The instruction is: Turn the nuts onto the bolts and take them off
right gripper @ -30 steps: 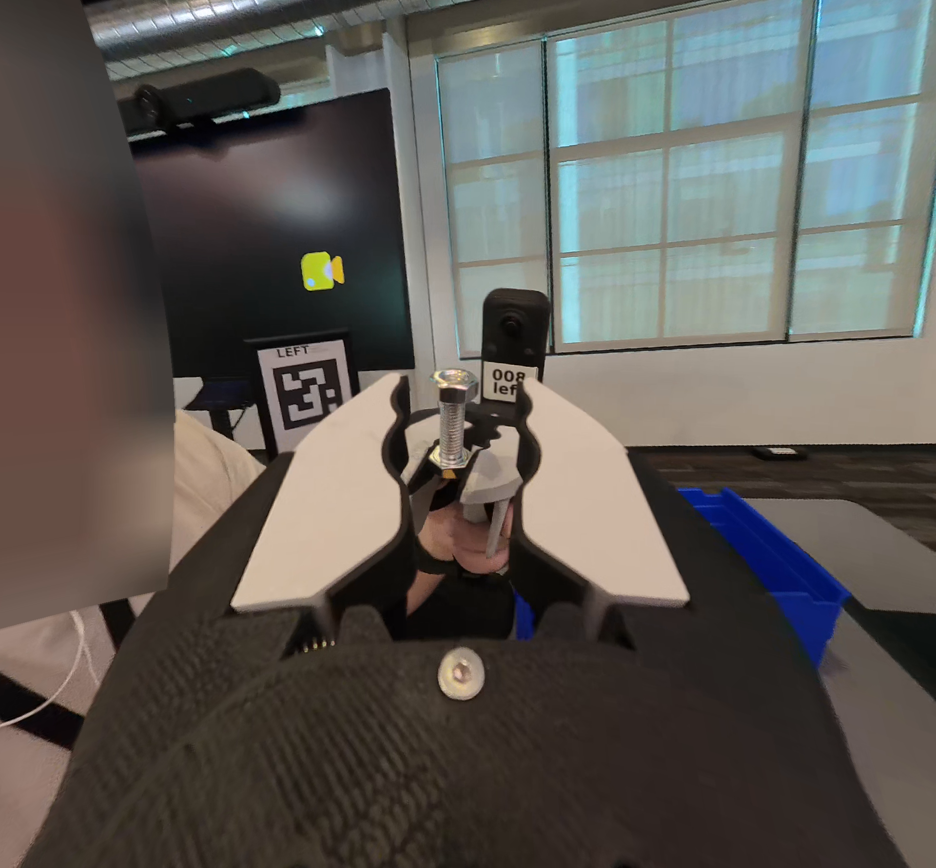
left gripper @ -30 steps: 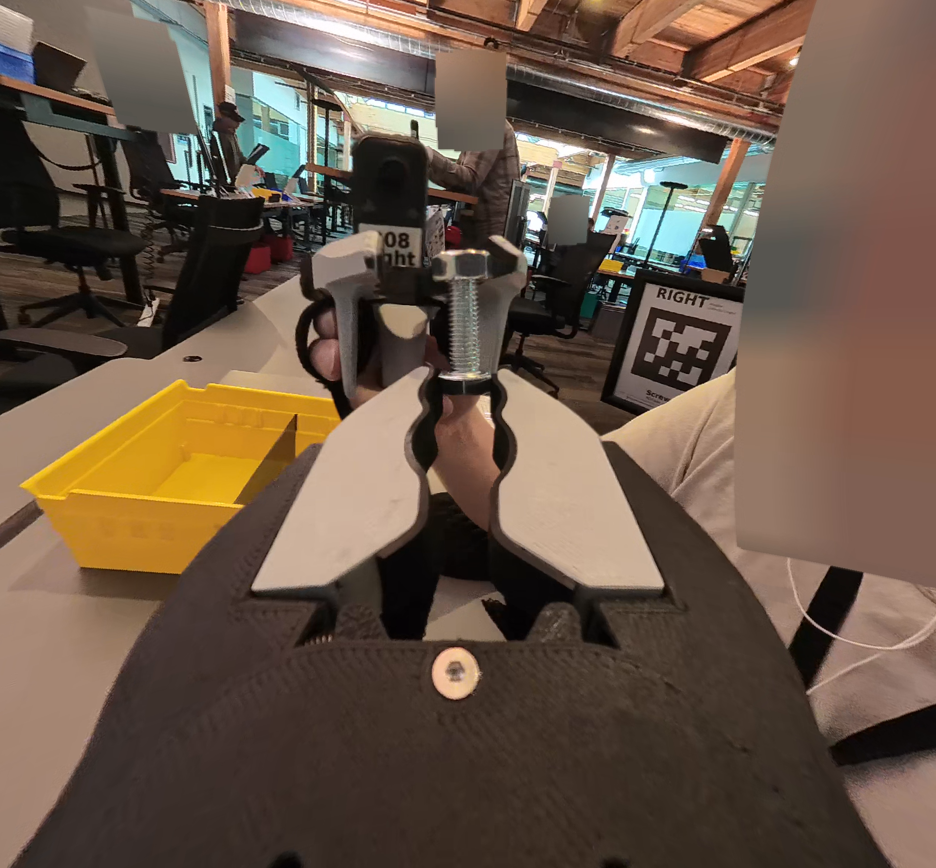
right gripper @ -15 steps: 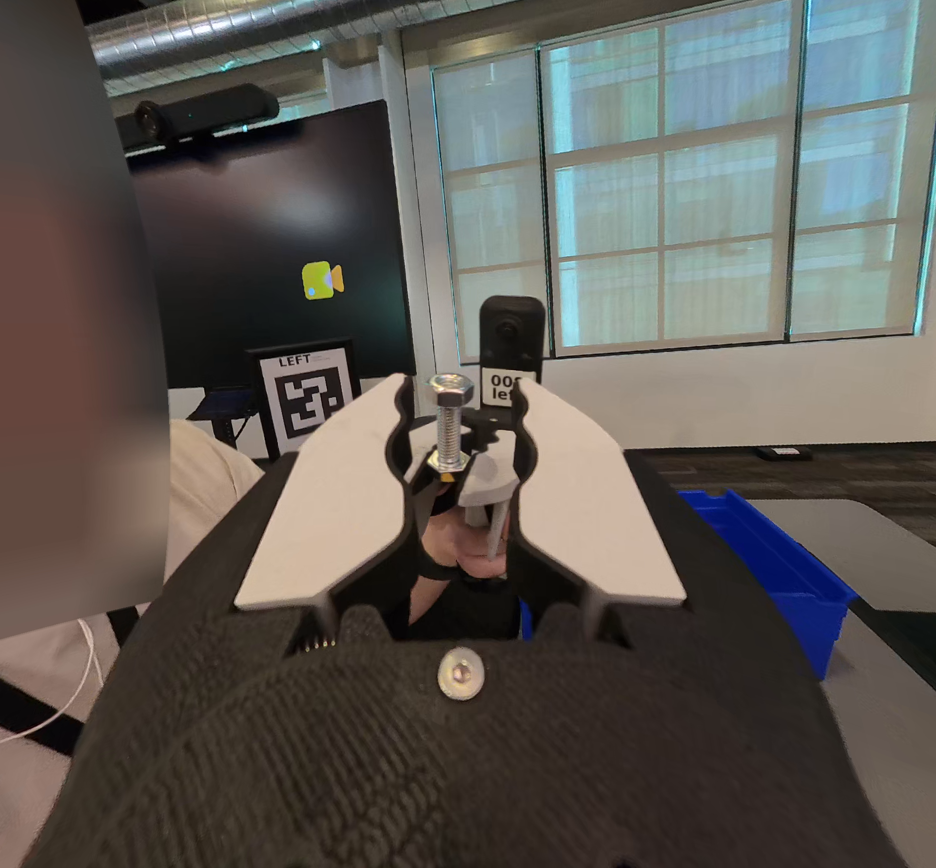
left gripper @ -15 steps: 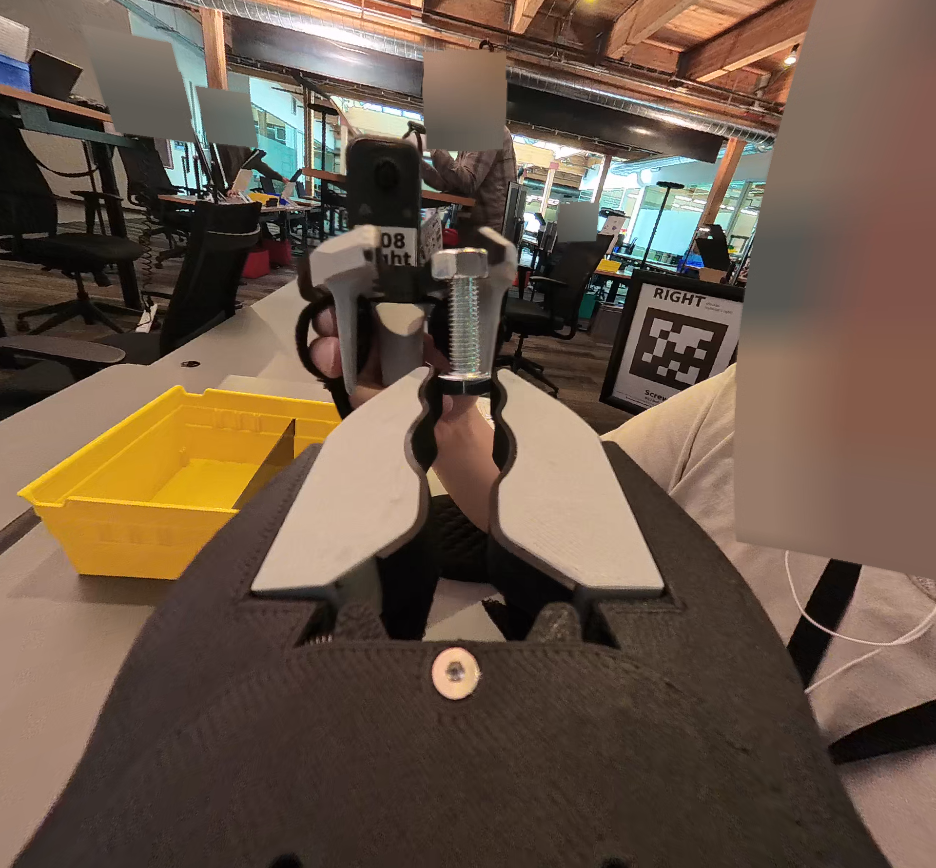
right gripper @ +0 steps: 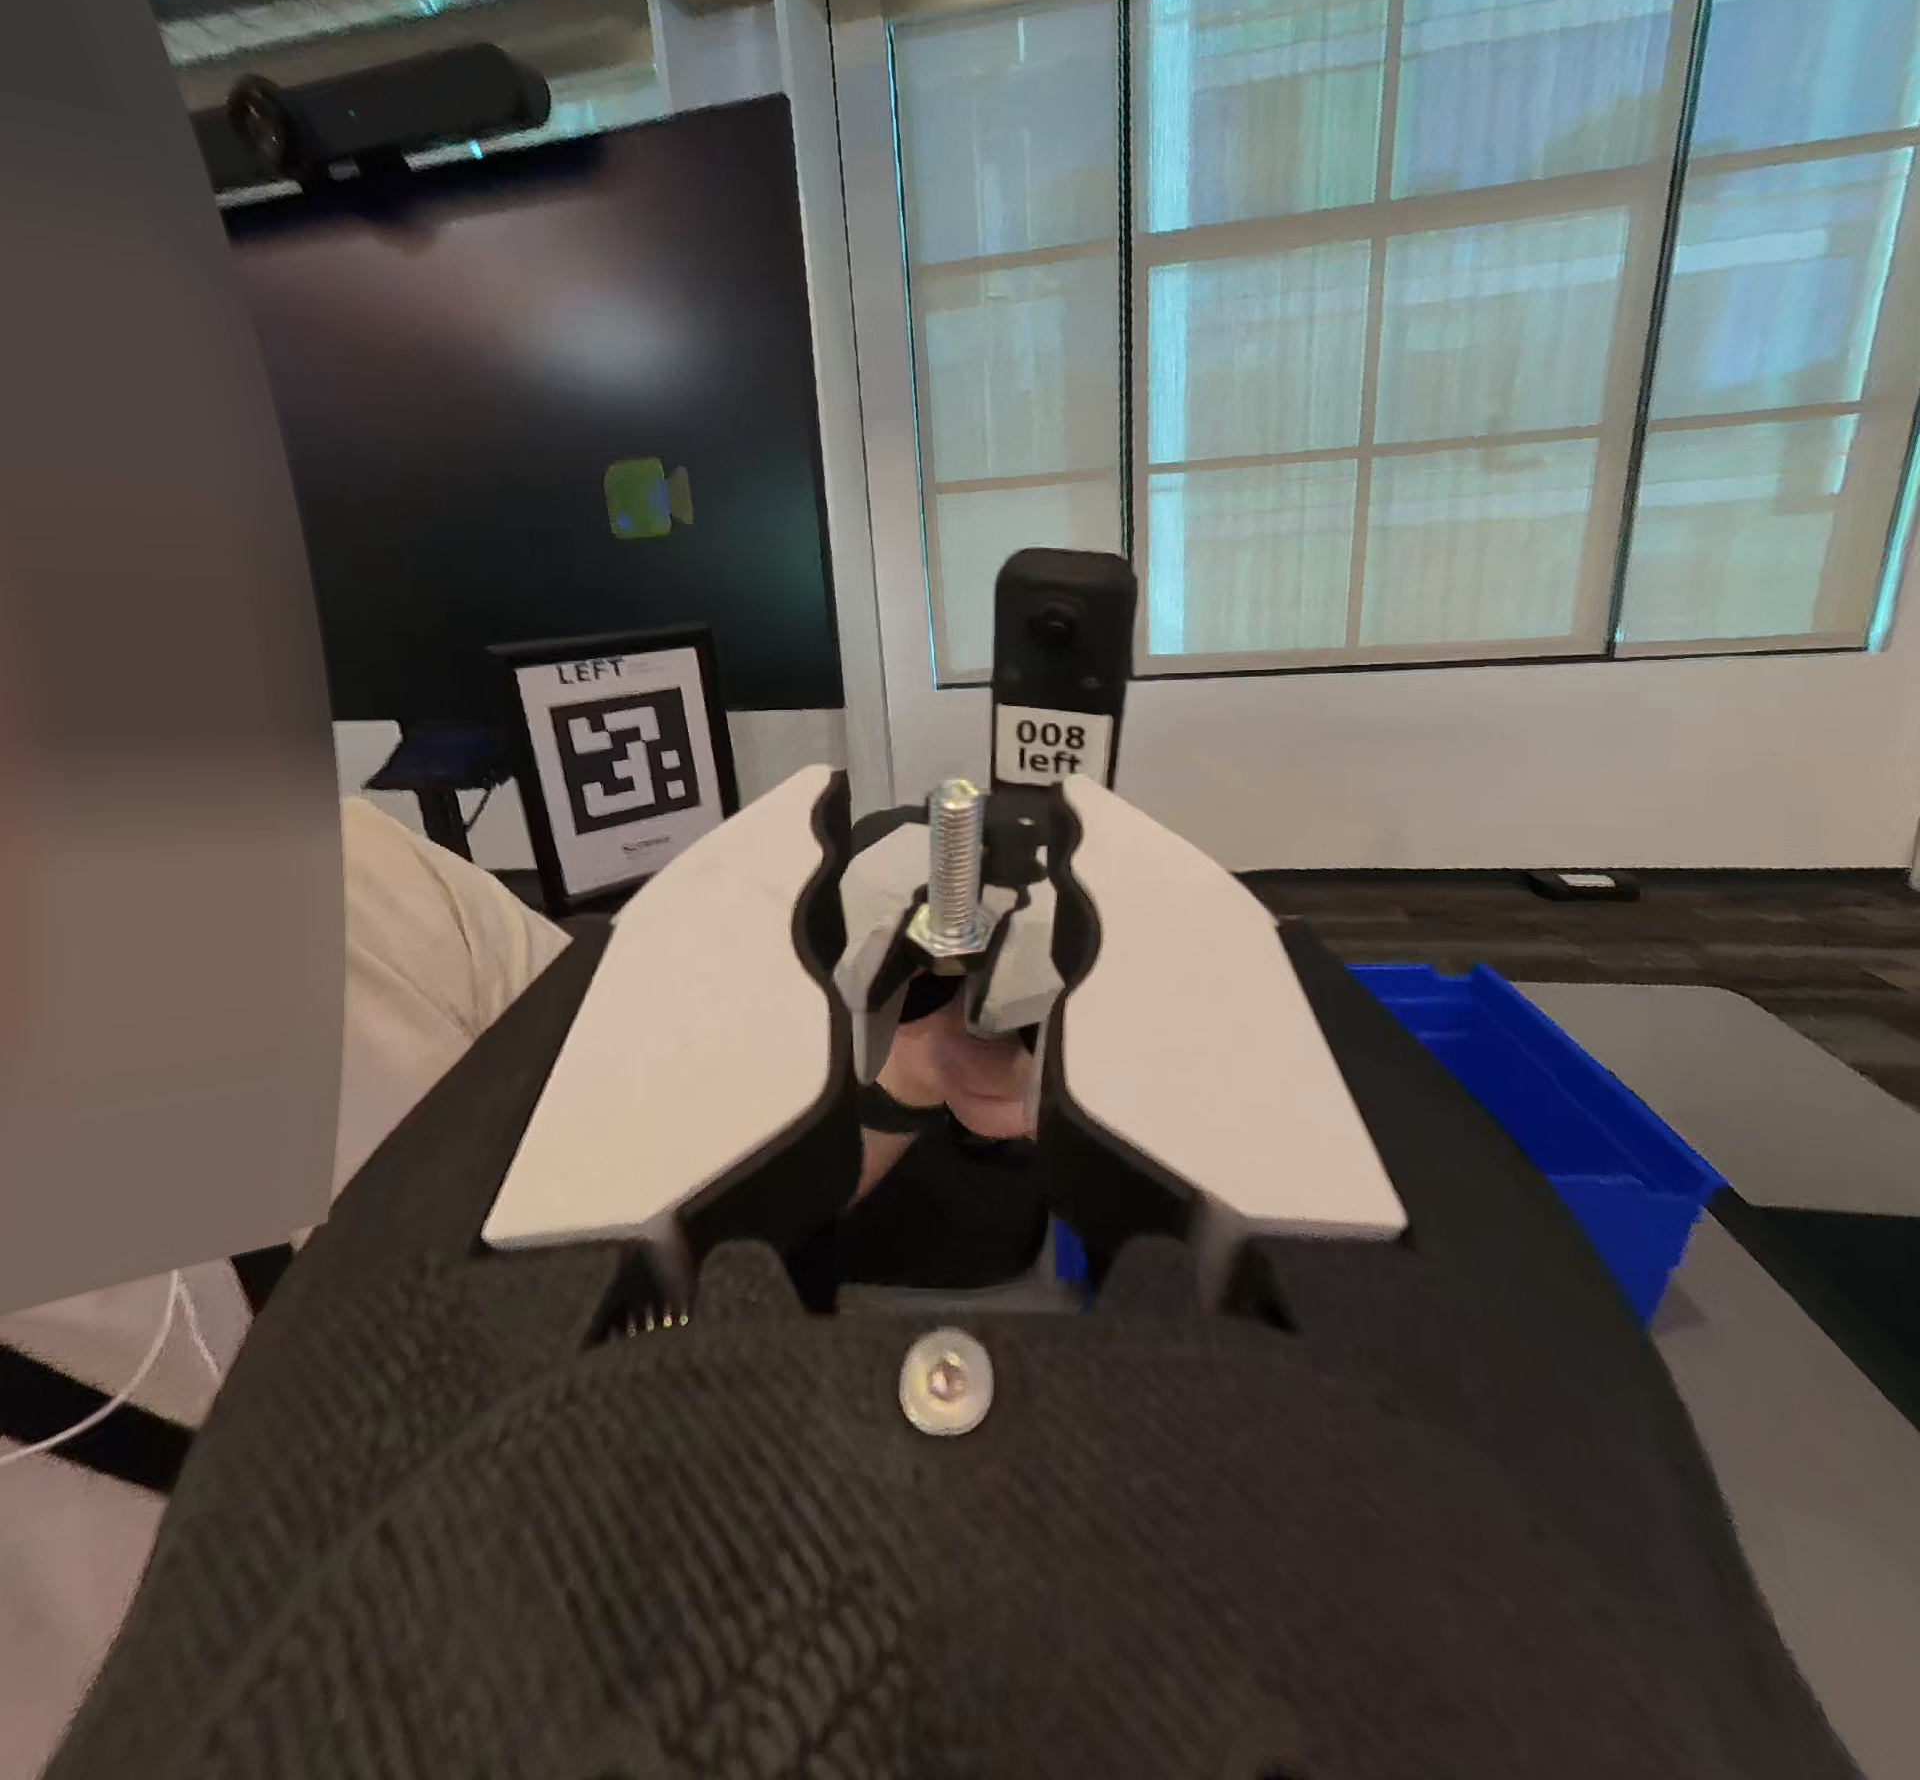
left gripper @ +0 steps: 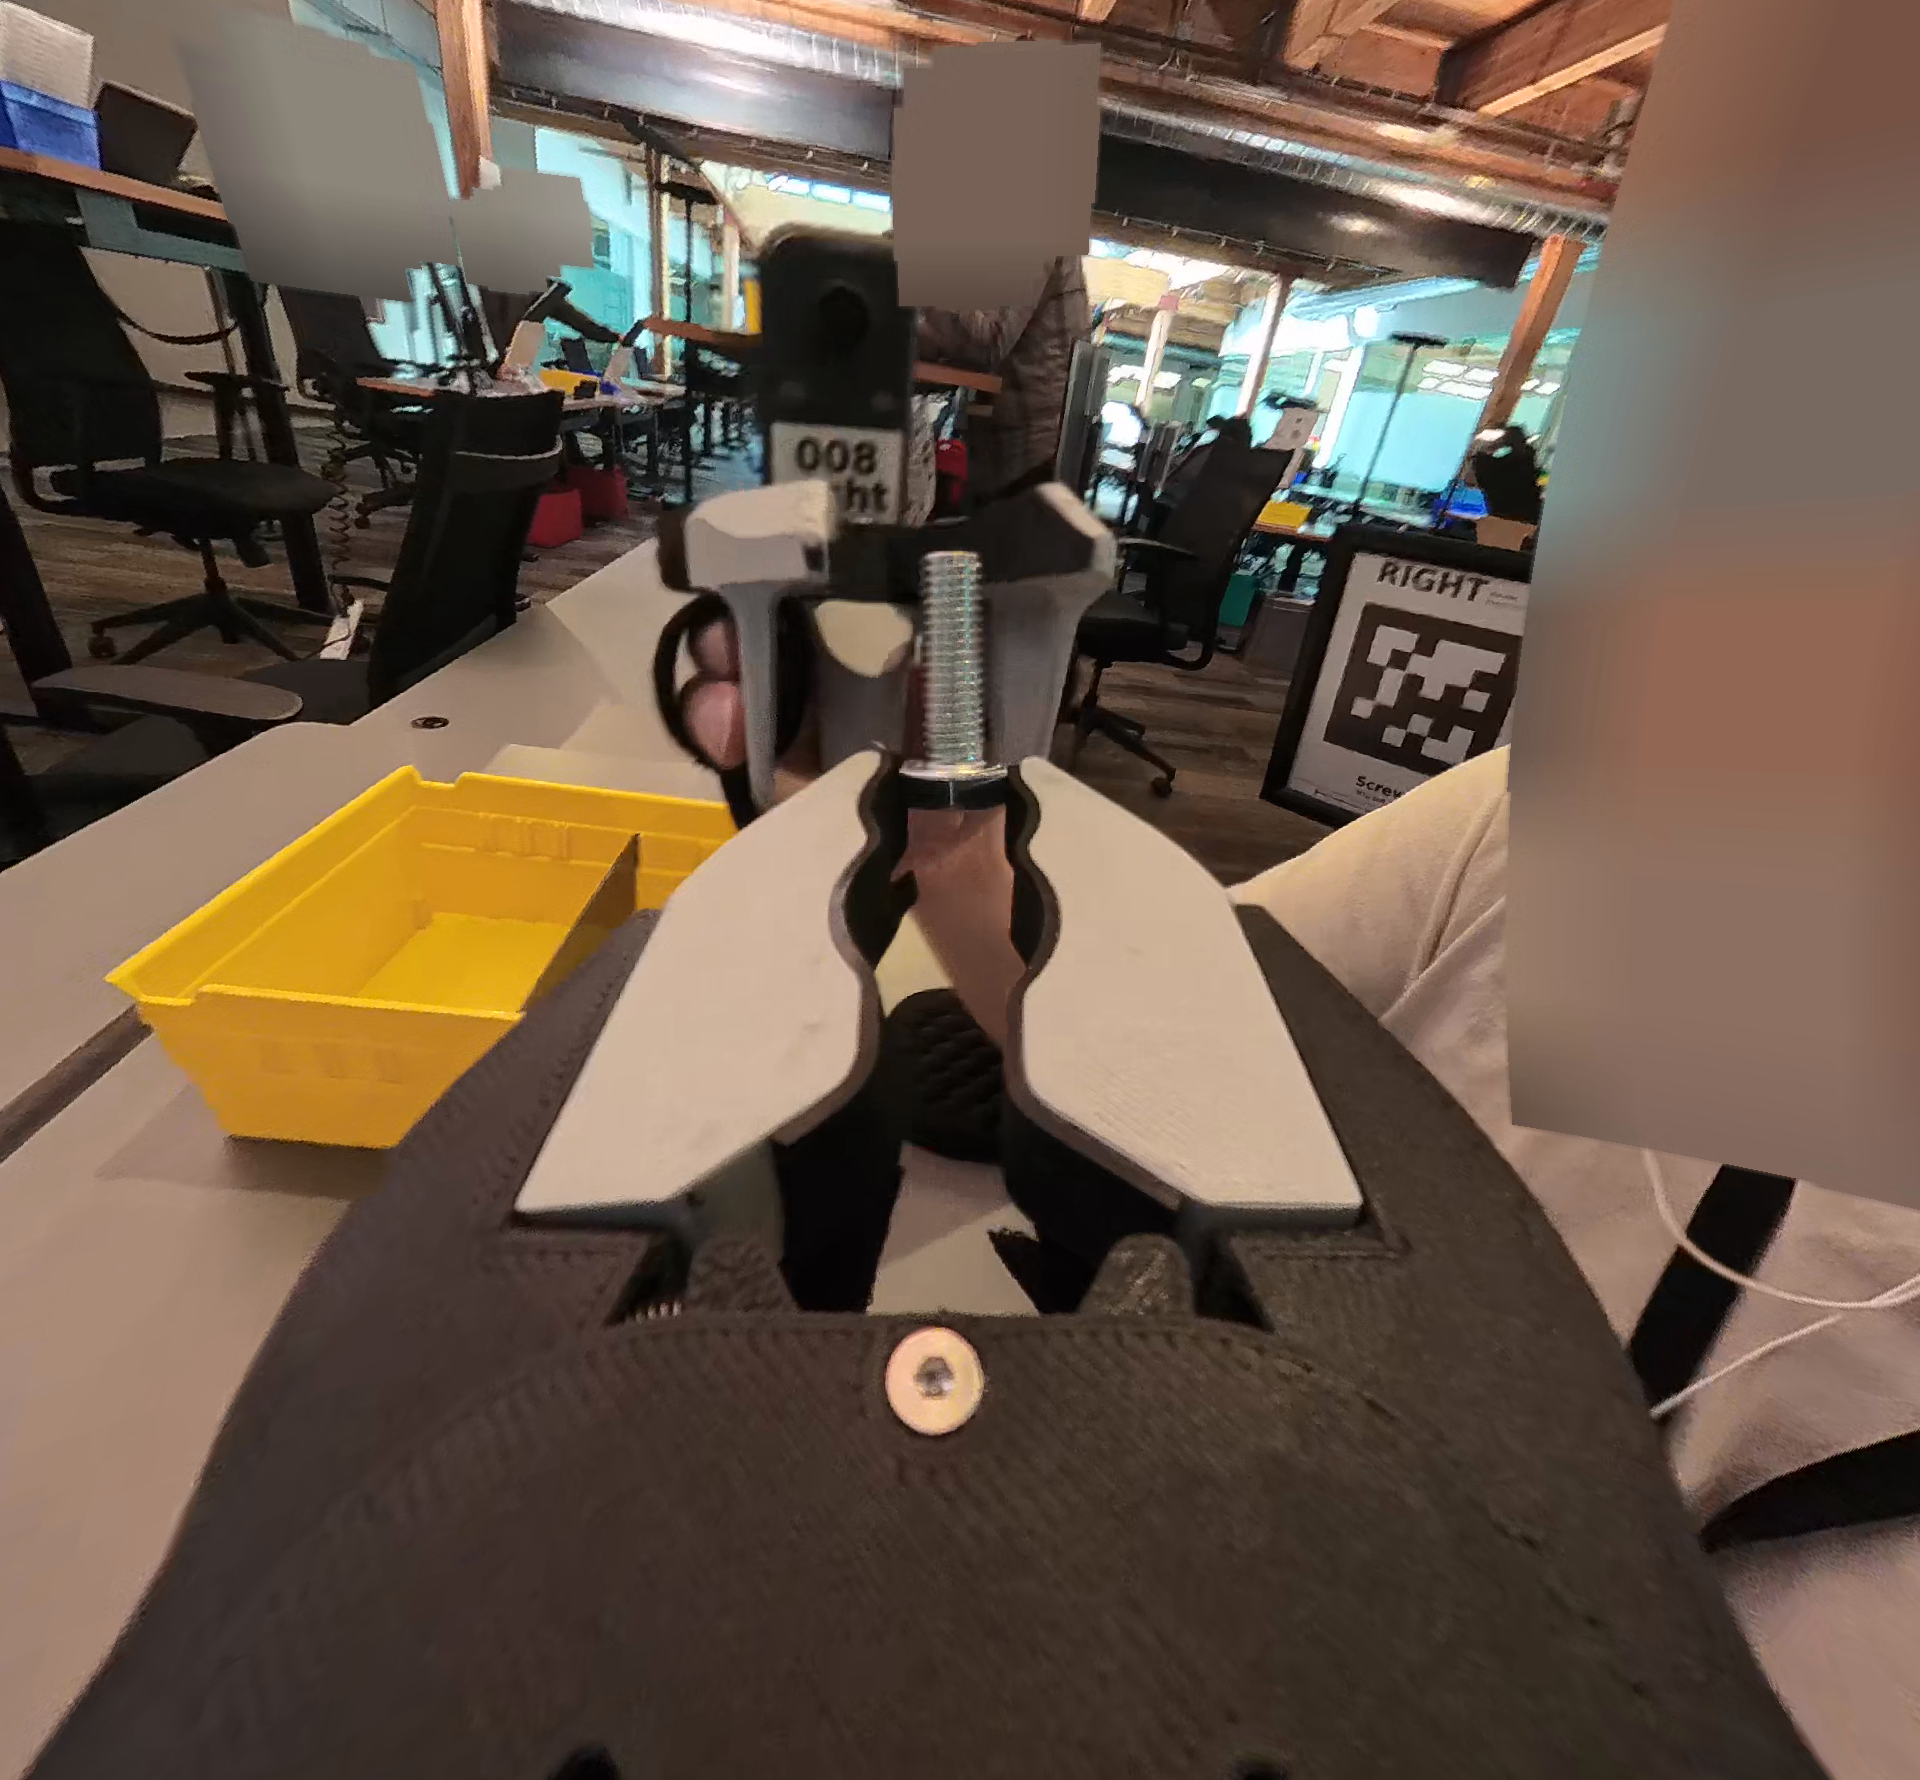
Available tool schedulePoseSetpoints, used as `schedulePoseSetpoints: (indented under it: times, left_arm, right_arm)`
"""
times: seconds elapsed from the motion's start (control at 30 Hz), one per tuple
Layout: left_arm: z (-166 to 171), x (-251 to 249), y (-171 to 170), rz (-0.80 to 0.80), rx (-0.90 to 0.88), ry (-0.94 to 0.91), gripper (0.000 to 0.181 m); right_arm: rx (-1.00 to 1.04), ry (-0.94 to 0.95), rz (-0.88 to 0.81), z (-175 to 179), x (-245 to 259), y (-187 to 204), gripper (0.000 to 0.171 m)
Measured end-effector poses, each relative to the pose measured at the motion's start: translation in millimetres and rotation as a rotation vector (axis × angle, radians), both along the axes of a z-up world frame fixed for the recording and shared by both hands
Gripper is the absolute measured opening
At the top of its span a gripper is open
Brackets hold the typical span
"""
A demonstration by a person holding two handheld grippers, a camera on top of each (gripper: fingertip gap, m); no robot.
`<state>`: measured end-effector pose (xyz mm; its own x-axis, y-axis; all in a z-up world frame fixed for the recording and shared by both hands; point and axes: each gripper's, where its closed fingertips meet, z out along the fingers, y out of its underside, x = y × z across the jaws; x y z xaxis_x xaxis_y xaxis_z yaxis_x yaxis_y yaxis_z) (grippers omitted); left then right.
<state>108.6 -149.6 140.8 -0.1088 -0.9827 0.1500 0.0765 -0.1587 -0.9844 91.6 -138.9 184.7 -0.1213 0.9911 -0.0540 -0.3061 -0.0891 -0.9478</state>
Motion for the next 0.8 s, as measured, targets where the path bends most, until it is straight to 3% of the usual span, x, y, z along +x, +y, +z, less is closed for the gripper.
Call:
schedulePoseSetpoints:
  times: [0.23, 0.4, 0.57, 0.7, 0.8]
  left_arm:
    - [34, -53, 5, 0.095, 0.061, -0.066, 0.018]
    - [46, -71, 6, 0.122, 0.071, -0.105, 0.018]
    - [45, -71, 8, 0.121, 0.054, -0.101, 0.018]
    - [43, -71, 9, 0.125, 0.053, -0.091, 0.018]
    - [43, -72, 11, 0.128, 0.048, -0.094, 0.018]
  right_arm:
    - [-0.020, 0.126, -0.184, 23, 59, 34, 0.032]
    - [-0.199, 0.052, -0.295, -5, 82, 92, 0.033]
    - [-0.273, 0.091, -0.384, -13, 110, 119, 0.031]
    - [-0.193, -0.054, -0.474, -26, 99, 121, 0.030]
    - [-0.142, -0.310, -0.508, -64, 78, 126, 0.031]
